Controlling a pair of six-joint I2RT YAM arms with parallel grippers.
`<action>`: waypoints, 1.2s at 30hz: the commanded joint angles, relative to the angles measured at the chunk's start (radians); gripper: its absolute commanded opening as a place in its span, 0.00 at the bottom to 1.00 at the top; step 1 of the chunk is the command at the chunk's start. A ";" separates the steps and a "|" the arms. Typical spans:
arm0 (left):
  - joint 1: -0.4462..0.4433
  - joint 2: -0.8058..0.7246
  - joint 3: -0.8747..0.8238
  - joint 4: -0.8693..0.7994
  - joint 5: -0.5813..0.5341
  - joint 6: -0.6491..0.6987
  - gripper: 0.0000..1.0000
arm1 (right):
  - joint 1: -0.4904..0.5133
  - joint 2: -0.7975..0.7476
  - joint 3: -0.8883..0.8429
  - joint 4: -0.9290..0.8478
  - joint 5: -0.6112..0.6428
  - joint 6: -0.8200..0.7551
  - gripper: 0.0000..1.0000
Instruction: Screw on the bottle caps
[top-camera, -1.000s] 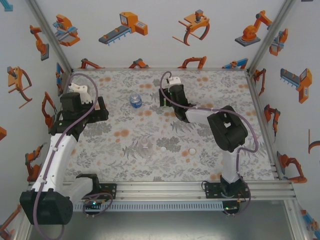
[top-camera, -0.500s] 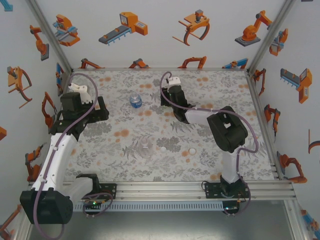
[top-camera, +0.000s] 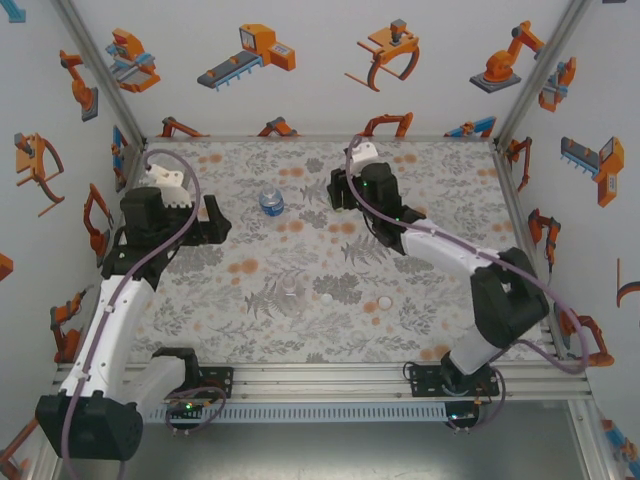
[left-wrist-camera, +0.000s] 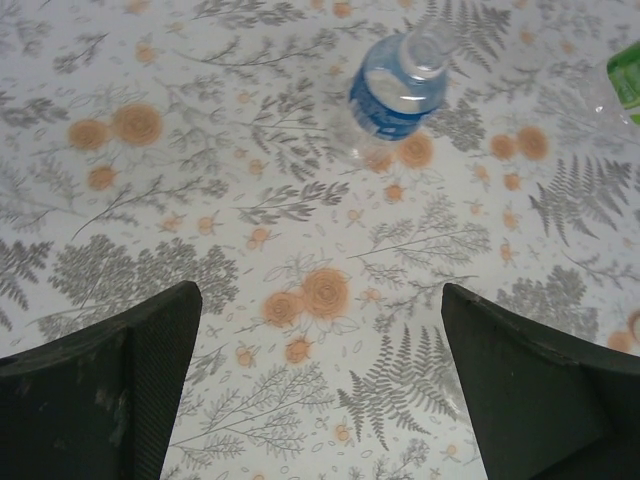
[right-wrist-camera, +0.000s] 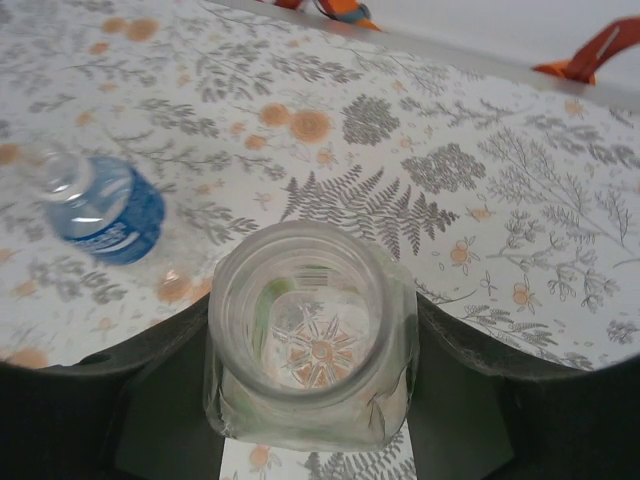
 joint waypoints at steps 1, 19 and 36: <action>-0.039 0.030 0.083 0.017 0.106 0.029 0.97 | 0.000 -0.086 0.015 -0.161 -0.120 -0.083 0.43; -0.246 0.130 0.079 0.548 0.616 -0.046 0.97 | -0.004 -0.400 0.074 -0.415 -0.570 -0.119 0.41; -0.477 0.250 0.062 0.785 0.787 0.133 0.99 | -0.004 -0.505 0.028 -0.159 -0.837 0.083 0.40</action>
